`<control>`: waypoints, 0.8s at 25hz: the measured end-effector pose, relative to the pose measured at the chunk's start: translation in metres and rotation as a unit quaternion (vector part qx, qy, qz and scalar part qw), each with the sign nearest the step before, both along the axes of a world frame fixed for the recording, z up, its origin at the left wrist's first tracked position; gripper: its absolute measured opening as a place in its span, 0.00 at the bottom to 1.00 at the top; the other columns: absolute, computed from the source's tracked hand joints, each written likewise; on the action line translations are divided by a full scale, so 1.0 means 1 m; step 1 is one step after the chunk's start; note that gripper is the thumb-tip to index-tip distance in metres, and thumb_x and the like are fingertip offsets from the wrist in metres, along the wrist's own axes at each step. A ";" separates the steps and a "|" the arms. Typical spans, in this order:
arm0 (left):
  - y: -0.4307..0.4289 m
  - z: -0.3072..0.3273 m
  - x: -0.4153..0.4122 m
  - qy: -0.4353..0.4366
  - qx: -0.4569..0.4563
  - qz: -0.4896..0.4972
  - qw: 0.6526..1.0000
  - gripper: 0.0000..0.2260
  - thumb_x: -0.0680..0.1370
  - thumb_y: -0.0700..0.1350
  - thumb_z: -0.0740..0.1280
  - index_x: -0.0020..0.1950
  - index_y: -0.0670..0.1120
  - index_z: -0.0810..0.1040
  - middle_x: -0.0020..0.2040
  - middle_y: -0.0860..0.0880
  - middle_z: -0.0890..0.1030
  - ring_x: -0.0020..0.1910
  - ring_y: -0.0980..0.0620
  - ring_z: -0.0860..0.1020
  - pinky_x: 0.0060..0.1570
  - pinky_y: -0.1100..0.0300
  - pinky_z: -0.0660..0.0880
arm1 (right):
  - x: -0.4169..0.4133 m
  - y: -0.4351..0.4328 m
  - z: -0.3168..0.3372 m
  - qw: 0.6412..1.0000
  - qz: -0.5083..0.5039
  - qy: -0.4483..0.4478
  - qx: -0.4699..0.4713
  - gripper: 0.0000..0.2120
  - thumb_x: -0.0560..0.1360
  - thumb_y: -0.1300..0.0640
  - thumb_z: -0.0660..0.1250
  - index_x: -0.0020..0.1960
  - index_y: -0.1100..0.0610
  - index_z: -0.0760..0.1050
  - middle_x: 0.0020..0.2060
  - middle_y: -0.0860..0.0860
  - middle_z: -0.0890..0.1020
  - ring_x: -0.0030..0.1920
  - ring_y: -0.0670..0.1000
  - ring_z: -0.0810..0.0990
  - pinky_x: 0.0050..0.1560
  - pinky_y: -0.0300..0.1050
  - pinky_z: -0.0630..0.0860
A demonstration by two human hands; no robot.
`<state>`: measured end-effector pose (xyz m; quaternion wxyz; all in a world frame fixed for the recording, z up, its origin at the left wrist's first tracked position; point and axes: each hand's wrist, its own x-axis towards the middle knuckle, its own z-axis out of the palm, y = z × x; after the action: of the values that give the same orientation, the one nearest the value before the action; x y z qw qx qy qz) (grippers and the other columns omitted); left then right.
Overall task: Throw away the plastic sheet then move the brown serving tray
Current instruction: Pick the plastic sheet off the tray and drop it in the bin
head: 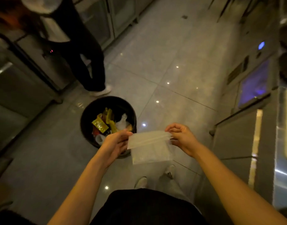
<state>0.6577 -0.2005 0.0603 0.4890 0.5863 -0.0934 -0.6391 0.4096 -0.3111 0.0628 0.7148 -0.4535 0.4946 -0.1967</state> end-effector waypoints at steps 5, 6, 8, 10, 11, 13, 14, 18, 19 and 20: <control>0.003 -0.009 0.003 -0.057 0.020 0.109 0.992 0.09 0.73 0.30 0.69 0.49 0.41 0.84 0.46 0.44 0.85 0.48 0.48 0.83 0.44 0.60 0.81 | 0.039 -0.051 -0.018 0.995 0.095 0.007 0.035 0.13 0.75 0.68 0.62 0.40 0.56 0.82 0.37 0.54 0.83 0.36 0.51 0.81 0.35 0.44 0.79; -0.001 -0.009 0.001 -0.066 0.033 0.140 0.987 0.11 0.73 0.29 0.68 0.51 0.41 0.82 0.47 0.44 0.84 0.50 0.48 0.82 0.44 0.60 0.81 | 0.046 -0.062 -0.020 0.992 0.116 0.006 0.049 0.11 0.75 0.66 0.63 0.42 0.56 0.83 0.39 0.55 0.83 0.37 0.53 0.82 0.37 0.45 0.80; -0.006 -0.008 -0.006 -0.077 0.041 0.179 0.980 0.13 0.73 0.29 0.69 0.54 0.41 0.81 0.51 0.42 0.82 0.52 0.47 0.82 0.46 0.60 0.81 | 0.057 -0.081 -0.022 0.988 0.136 -0.007 0.078 0.07 0.75 0.62 0.65 0.47 0.57 0.82 0.41 0.55 0.84 0.40 0.54 0.83 0.39 0.45 0.79; -0.016 -0.007 -0.012 -0.081 0.046 0.223 0.970 0.14 0.73 0.29 0.68 0.55 0.43 0.80 0.53 0.41 0.81 0.54 0.46 0.81 0.45 0.59 0.81 | 0.067 -0.101 -0.026 0.979 0.180 -0.012 0.094 0.09 0.75 0.57 0.68 0.55 0.57 0.79 0.45 0.56 0.84 0.42 0.54 0.84 0.41 0.45 0.80; -0.019 -0.007 -0.014 -0.081 0.048 0.243 0.965 0.15 0.73 0.28 0.68 0.56 0.43 0.80 0.54 0.40 0.81 0.53 0.45 0.81 0.44 0.59 0.81 | 0.070 -0.108 -0.029 0.974 0.207 -0.002 0.097 0.13 0.75 0.55 0.69 0.58 0.56 0.77 0.48 0.56 0.83 0.44 0.54 0.84 0.41 0.44 0.80; -0.024 -0.006 -0.017 -0.078 0.046 0.269 0.959 0.16 0.73 0.28 0.68 0.57 0.43 0.79 0.55 0.40 0.80 0.53 0.45 0.81 0.43 0.59 0.81 | 0.074 -0.118 -0.034 0.962 0.256 0.019 0.093 0.17 0.73 0.54 0.71 0.61 0.54 0.75 0.54 0.57 0.81 0.48 0.55 0.84 0.43 0.44 0.80; -0.027 -0.008 -0.018 -0.075 0.050 0.286 0.954 0.16 0.73 0.28 0.68 0.56 0.43 0.79 0.56 0.39 0.80 0.53 0.45 0.81 0.43 0.59 0.81 | 0.076 -0.124 -0.036 0.953 0.285 0.026 0.096 0.18 0.72 0.54 0.72 0.61 0.54 0.75 0.56 0.57 0.80 0.50 0.55 0.84 0.44 0.44 0.81; -0.030 -0.014 -0.016 -0.078 0.065 0.346 0.933 0.14 0.73 0.29 0.69 0.55 0.43 0.79 0.55 0.40 0.81 0.51 0.47 0.83 0.40 0.62 0.80 | 0.094 -0.136 -0.044 0.938 0.330 0.050 0.093 0.18 0.70 0.61 0.75 0.58 0.55 0.75 0.53 0.58 0.81 0.49 0.54 0.84 0.45 0.48 0.82; -0.030 -0.017 -0.012 -0.081 0.073 0.358 0.927 0.13 0.74 0.30 0.69 0.55 0.43 0.79 0.55 0.40 0.81 0.51 0.47 0.82 0.40 0.63 0.80 | 0.102 -0.136 -0.047 0.939 0.331 0.055 0.083 0.17 0.70 0.62 0.75 0.57 0.55 0.75 0.53 0.59 0.81 0.50 0.55 0.84 0.46 0.49 0.82; -0.030 -0.020 -0.008 -0.080 0.081 0.367 0.923 0.12 0.74 0.31 0.69 0.56 0.42 0.79 0.55 0.40 0.81 0.52 0.47 0.82 0.40 0.63 0.80 | 0.110 -0.136 -0.049 0.940 0.329 0.060 0.071 0.17 0.70 0.63 0.75 0.56 0.56 0.75 0.53 0.60 0.81 0.50 0.56 0.83 0.48 0.51 0.82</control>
<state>0.6493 -0.2303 0.0403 0.6309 0.6666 0.1417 -0.3708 0.5195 -0.4471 0.0142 0.7391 -0.5502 0.3719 0.1127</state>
